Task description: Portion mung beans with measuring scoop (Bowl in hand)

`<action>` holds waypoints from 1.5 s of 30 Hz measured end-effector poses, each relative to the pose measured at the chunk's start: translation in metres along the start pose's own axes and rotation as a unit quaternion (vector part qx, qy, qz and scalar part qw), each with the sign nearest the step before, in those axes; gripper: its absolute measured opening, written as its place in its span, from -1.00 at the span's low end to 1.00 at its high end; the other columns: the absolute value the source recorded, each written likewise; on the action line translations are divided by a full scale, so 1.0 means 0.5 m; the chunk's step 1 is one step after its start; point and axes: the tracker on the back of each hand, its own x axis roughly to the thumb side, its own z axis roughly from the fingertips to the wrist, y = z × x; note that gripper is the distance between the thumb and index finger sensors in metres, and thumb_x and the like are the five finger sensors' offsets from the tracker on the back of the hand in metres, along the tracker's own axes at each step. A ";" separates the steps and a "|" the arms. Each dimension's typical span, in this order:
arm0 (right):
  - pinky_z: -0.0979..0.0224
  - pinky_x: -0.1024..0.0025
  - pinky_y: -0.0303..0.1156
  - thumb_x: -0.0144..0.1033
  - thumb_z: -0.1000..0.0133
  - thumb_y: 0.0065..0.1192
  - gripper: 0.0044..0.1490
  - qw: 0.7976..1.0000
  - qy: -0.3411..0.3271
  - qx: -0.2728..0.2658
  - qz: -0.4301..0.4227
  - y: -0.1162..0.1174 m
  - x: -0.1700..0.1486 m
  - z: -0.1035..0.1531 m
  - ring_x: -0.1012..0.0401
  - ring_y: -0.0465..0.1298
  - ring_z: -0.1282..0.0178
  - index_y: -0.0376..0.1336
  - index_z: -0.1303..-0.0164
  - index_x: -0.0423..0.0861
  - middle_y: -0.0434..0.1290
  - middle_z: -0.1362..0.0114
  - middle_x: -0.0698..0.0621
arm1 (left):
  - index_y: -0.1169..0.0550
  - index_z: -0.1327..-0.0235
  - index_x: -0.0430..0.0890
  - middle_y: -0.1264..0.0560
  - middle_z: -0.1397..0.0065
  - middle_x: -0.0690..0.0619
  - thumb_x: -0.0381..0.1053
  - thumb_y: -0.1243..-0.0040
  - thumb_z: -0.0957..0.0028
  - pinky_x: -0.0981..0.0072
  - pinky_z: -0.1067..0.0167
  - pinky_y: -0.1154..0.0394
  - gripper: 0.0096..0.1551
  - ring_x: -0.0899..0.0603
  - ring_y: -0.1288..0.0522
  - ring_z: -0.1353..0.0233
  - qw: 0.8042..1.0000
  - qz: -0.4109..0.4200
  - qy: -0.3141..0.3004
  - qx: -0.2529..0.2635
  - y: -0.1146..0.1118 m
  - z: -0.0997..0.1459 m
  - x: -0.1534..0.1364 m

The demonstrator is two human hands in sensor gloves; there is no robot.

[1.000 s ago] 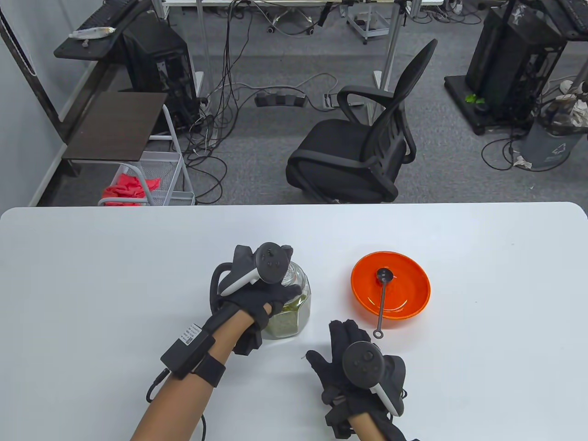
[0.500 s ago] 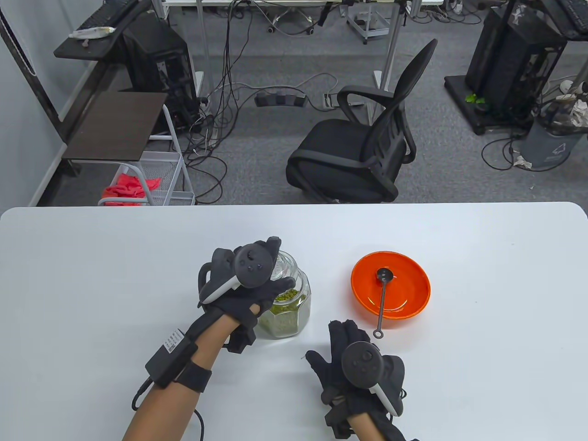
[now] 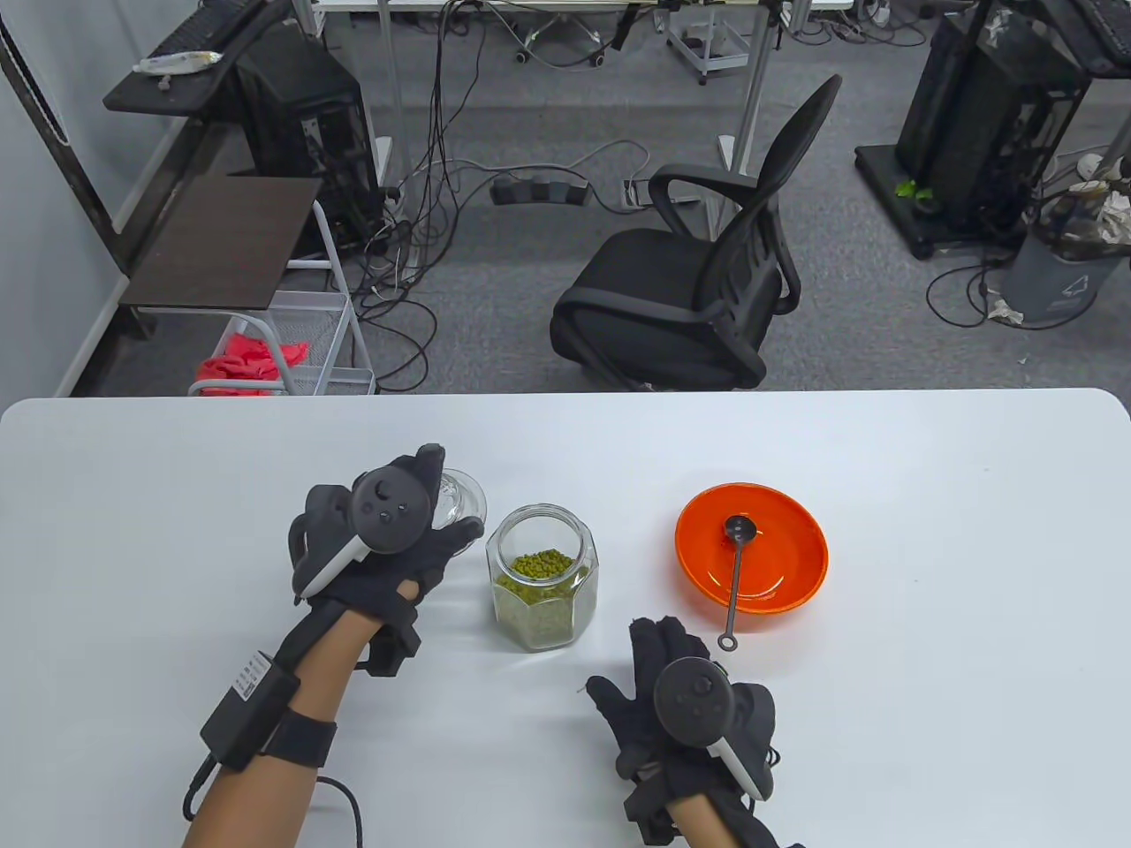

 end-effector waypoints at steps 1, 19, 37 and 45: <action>-0.39 -0.54 0.03 0.06 0.03 0.39 0.03 1.000 0.000 0.000 0.000 0.000 0.000 0.000 -0.38 0.15 -0.55 0.12 -0.51 -0.25 0.07 -0.58 -0.38 | -0.06 -0.67 -0.03 -0.12 -0.60 -0.07 0.45 -0.19 -0.02 -0.27 -0.46 -0.30 0.10 -0.42 -0.27 -0.51 1.000 -0.001 0.007 0.000 -0.003 0.002 -0.013; -0.40 -0.54 0.02 0.06 0.02 0.39 0.02 1.000 0.001 0.002 0.003 0.001 0.002 0.000 -0.38 0.14 -0.55 0.12 -0.51 -0.25 0.07 -0.58 -0.38 | -0.05 -0.67 -0.02 -0.11 -0.61 -0.05 0.42 -0.20 -0.01 -0.29 -0.46 -0.28 0.10 -0.41 -0.26 -0.53 0.988 -0.032 0.124 -0.084 -0.105 0.011 -0.212; -0.40 -0.54 0.03 0.07 0.03 0.39 0.03 1.000 -0.001 0.006 0.007 0.004 0.004 0.001 -0.38 0.15 -0.55 0.11 -0.51 -0.25 0.07 -0.58 -0.37 | -0.07 -0.66 0.00 -0.13 -0.60 -0.04 0.45 -0.18 0.00 -0.28 -0.45 -0.29 0.08 -0.41 -0.27 -0.52 0.971 -0.054 0.184 -0.142 -0.188 0.039 -0.299; -0.39 -0.54 0.03 0.07 0.03 0.40 0.03 1.000 -0.002 0.010 0.008 0.006 0.005 0.001 -0.38 0.15 -0.55 0.11 -0.51 -0.25 0.07 -0.58 -0.38 | -0.05 -0.65 0.01 -0.12 -0.60 -0.03 0.45 -0.18 0.00 -0.27 -0.44 -0.30 0.09 -0.38 -0.30 -0.51 0.968 -0.074 0.190 -0.149 -0.205 0.051 -0.300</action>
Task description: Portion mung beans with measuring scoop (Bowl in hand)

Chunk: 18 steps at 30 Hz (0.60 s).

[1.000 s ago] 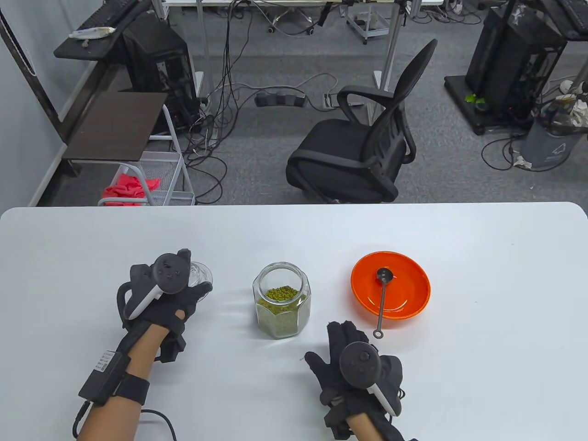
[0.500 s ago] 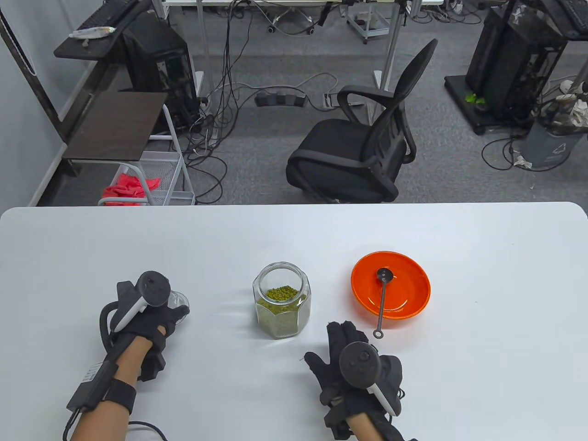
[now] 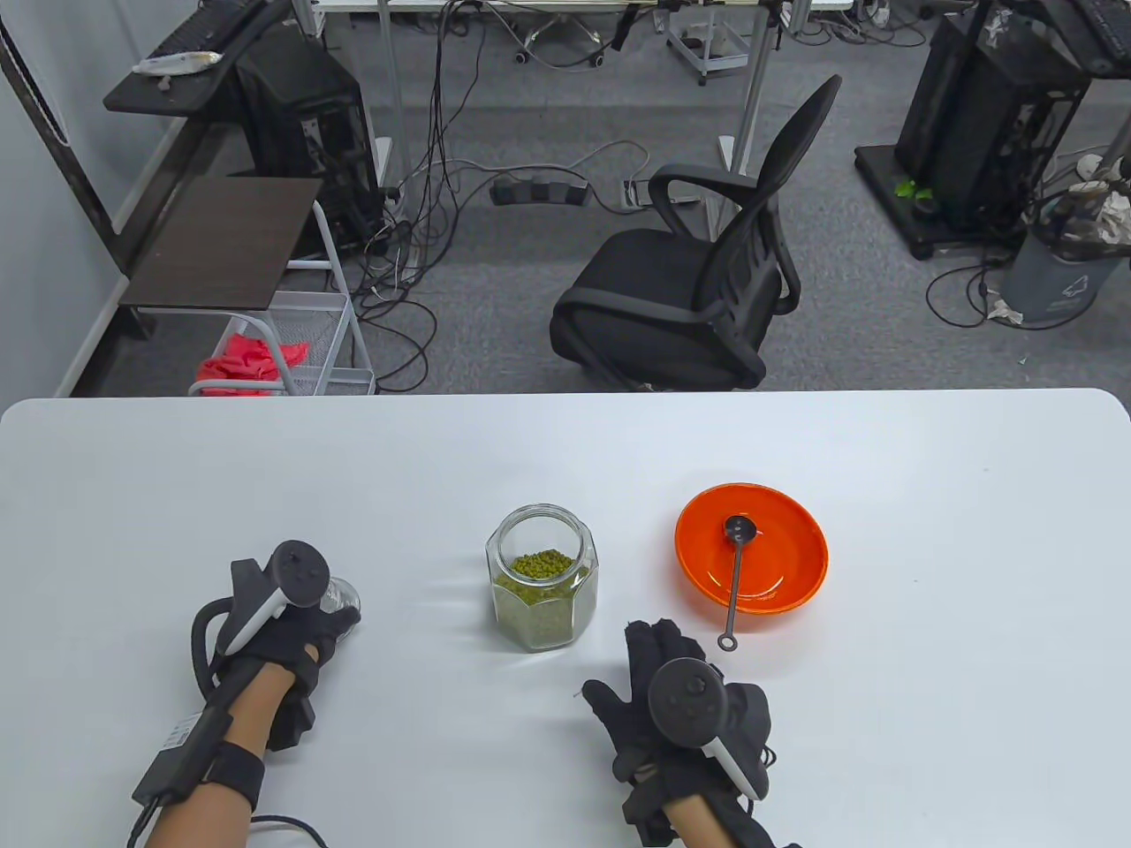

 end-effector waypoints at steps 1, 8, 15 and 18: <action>-0.39 -0.54 0.04 0.06 0.03 0.40 0.03 1.000 0.000 0.002 0.001 0.001 0.000 0.000 -0.38 0.15 -0.55 0.11 -0.51 -0.25 0.07 -0.58 -0.38 | -0.05 -0.65 0.02 -0.12 -0.60 -0.02 0.45 -0.19 0.00 -0.26 -0.44 -0.31 0.09 -0.38 -0.30 -0.51 1.000 -0.010 -0.002 0.004 -0.002 0.002 0.001; -0.39 -0.54 0.04 0.07 0.03 0.40 0.04 1.000 -0.004 0.006 0.003 0.004 0.004 0.001 -0.38 0.15 -0.55 0.11 -0.51 -0.25 0.07 -0.58 -0.38 | 0.04 -0.67 0.03 -0.06 -0.64 -0.03 0.46 -0.11 -0.05 -0.33 -0.47 -0.25 0.10 -0.41 -0.22 -0.59 1.000 -0.007 0.011 -0.009 -0.008 0.012 0.003; -0.39 -0.54 0.04 0.07 0.03 0.40 0.04 1.000 -0.006 0.006 0.000 0.000 0.010 0.003 -0.38 0.15 -0.55 0.11 -0.51 -0.25 0.07 -0.58 -0.38 | 0.11 -0.68 0.03 0.17 -0.69 -0.08 0.49 -0.04 -0.06 -0.49 -0.49 -0.07 0.12 -0.53 0.11 -0.70 0.999 0.033 -0.026 0.033 0.011 0.071 0.027; -0.39 -0.54 0.04 0.07 0.03 0.40 0.04 1.000 -0.008 0.000 -0.006 -0.011 0.015 0.002 -0.38 0.15 -0.55 0.11 -0.51 -0.25 0.07 -0.58 -0.38 | 0.09 -0.68 0.06 0.18 -0.69 -0.08 0.49 -0.04 -0.06 -0.50 -0.49 -0.07 0.10 -0.53 0.13 -0.70 0.996 0.046 -0.056 0.060 0.021 0.109 0.052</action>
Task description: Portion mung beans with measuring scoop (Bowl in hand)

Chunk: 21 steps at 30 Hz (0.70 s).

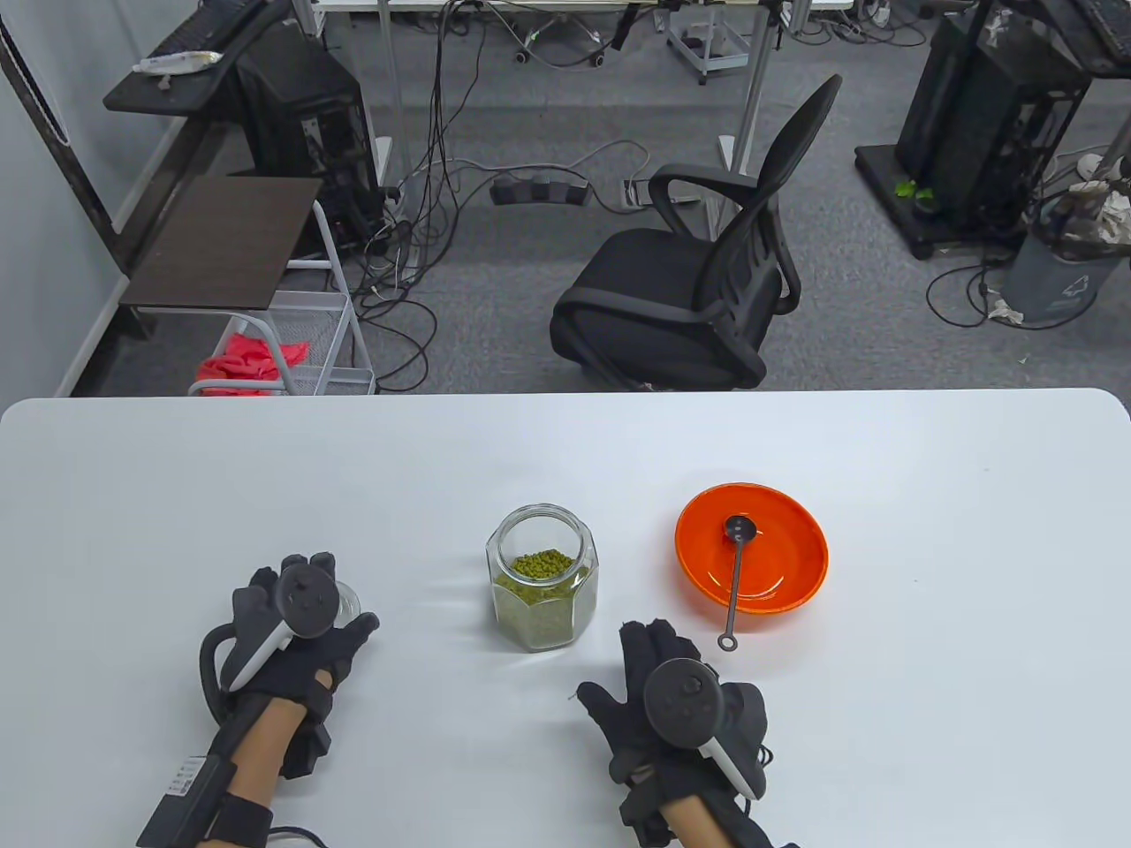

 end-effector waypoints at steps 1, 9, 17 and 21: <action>-0.39 -0.54 0.04 0.07 0.03 0.40 0.04 1.000 -0.001 -0.004 -0.004 -0.006 0.003 0.000 -0.38 0.15 -0.55 0.11 -0.51 -0.25 0.07 -0.58 -0.38 | 0.09 -0.69 0.06 0.18 -0.69 -0.08 0.49 -0.03 -0.06 -0.50 -0.49 -0.07 0.09 -0.53 0.13 -0.70 1.000 0.002 -0.008 0.008 0.003 0.013 0.011; -0.39 -0.52 0.07 0.05 0.02 0.41 0.02 0.998 0.003 -0.058 -0.021 -0.088 0.016 -0.011 -0.38 0.18 -0.54 0.13 -0.51 -0.26 0.10 -0.57 -0.38 | 0.07 -0.69 0.08 0.20 -0.69 -0.05 0.48 -0.03 -0.06 -0.54 -0.48 -0.02 0.07 -0.55 0.20 -0.69 0.995 0.032 -0.078 0.046 0.009 0.084 0.070; -0.39 -0.52 0.08 0.03 0.01 0.41 0.00 0.993 0.053 -0.101 -0.003 -0.193 -0.029 -0.065 -0.37 0.20 -0.53 0.14 -0.50 -0.26 0.12 -0.57 -0.37 | 0.05 -0.69 0.08 0.18 -0.70 -0.05 0.48 -0.03 -0.06 -0.55 -0.48 -0.02 0.06 -0.55 0.19 -0.69 0.993 0.039 -0.097 0.055 -0.005 0.101 0.074; -0.39 -0.52 0.08 0.01 0.00 0.42 -0.02 0.987 0.112 -0.117 -0.017 -0.232 -0.084 -0.101 -0.36 0.21 -0.53 0.15 -0.50 -0.25 0.13 -0.56 -0.37 | 0.04 -0.69 0.08 0.17 -0.70 -0.04 0.48 -0.02 -0.06 -0.55 -0.48 -0.02 0.06 -0.55 0.18 -0.69 0.994 0.033 -0.092 0.043 -0.018 0.099 0.068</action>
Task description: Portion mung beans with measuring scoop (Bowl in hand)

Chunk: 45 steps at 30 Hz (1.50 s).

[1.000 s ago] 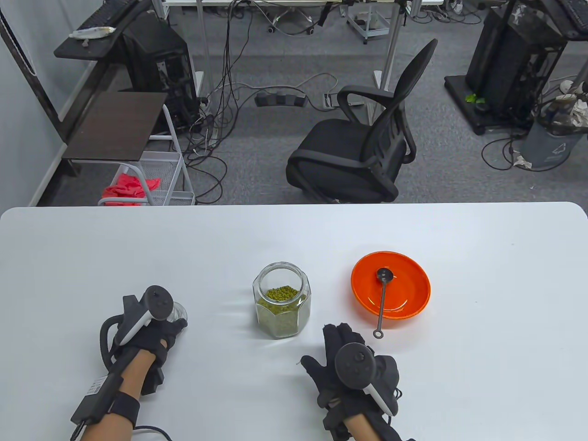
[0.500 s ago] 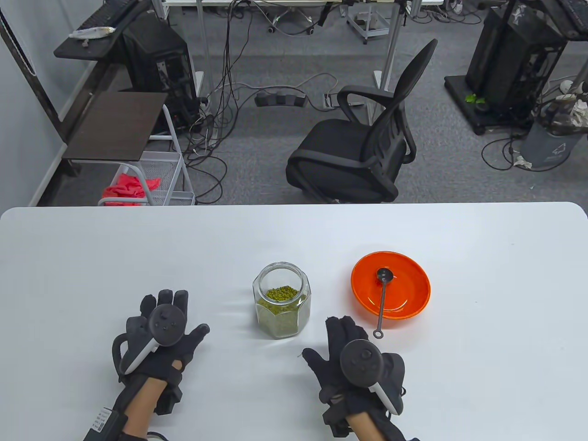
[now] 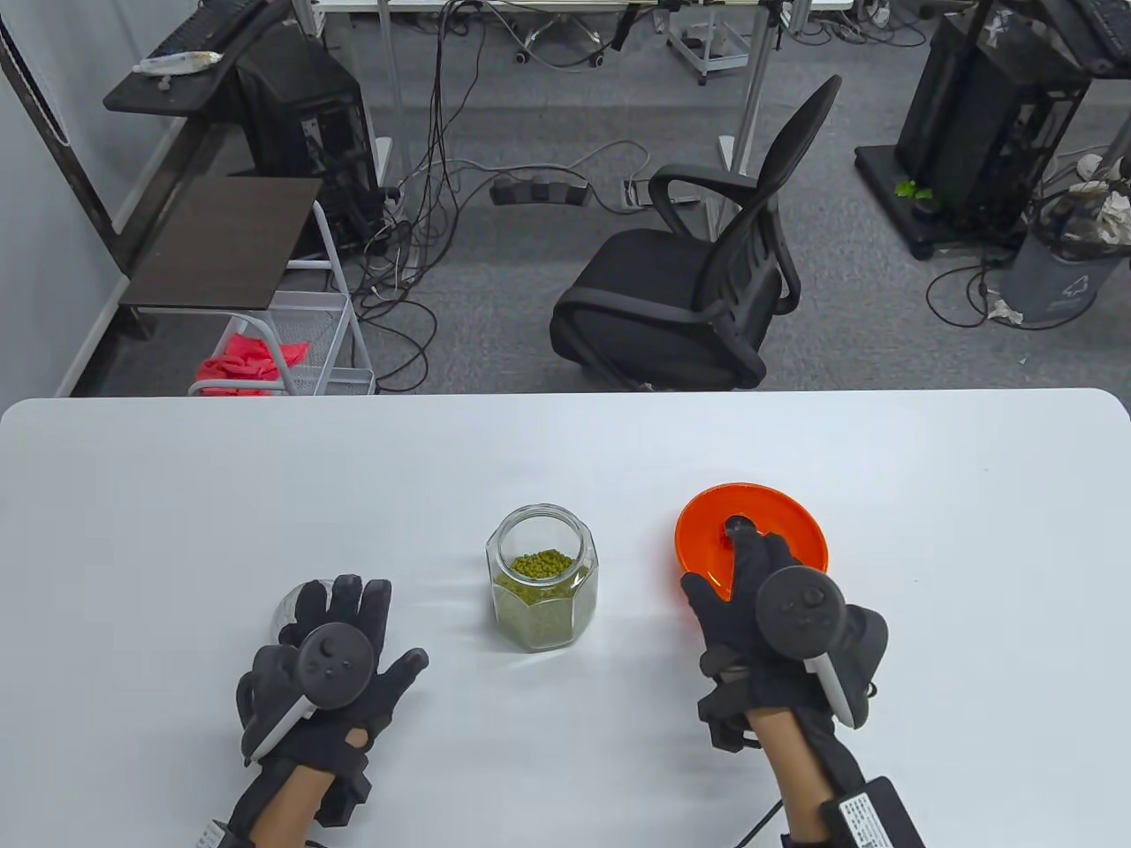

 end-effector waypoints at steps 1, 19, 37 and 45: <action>-0.39 -0.51 0.09 0.01 0.00 0.42 -0.02 1.000 0.012 -0.001 -0.005 -0.005 -0.013 -0.014 -0.36 0.22 -0.52 0.15 -0.49 -0.26 0.14 -0.56 -0.37 | 0.04 -0.69 0.08 0.17 -0.70 -0.05 0.48 -0.03 -0.06 -0.55 -0.47 -0.02 0.06 -0.55 0.18 -0.69 1.000 0.003 0.004 -0.007 -0.004 -0.001 -0.003; -0.38 -0.47 0.14 -0.01 0.00 0.45 0.06 0.962 0.260 0.076 0.031 0.072 -0.204 -0.167 -0.34 0.28 -0.48 0.03 -0.54 -0.25 0.11 -0.55 -0.38 | 0.03 -0.69 0.08 0.17 -0.70 -0.05 0.48 -0.02 -0.06 -0.55 -0.47 -0.02 0.05 -0.55 0.18 -0.69 0.999 -0.003 0.008 -0.032 -0.021 -0.007 -0.003; -0.10 -0.21 0.44 -0.17 -0.05 0.40 -0.26 0.925 0.351 0.144 0.012 0.113 -0.276 -0.192 -0.04 0.64 0.20 0.28 -0.30 -0.34 0.55 -0.06 -0.28 | 0.02 -0.69 0.08 0.19 -0.69 -0.05 0.47 -0.02 -0.06 -0.55 -0.47 -0.01 0.04 -0.55 0.21 -0.69 0.999 -0.012 0.006 -0.051 -0.029 -0.009 0.000; 0.03 -0.10 0.53 -0.28 -0.05 0.36 -0.39 0.912 0.355 0.164 -0.124 0.113 -0.289 -0.175 0.07 0.66 0.38 0.32 -0.16 -0.39 0.59 0.10 -0.25 | 0.03 -0.70 0.09 0.19 -0.69 -0.04 0.48 -0.01 -0.07 -0.55 -0.47 -0.01 0.04 -0.55 0.21 -0.69 0.999 -0.008 0.004 -0.053 -0.027 -0.008 -0.001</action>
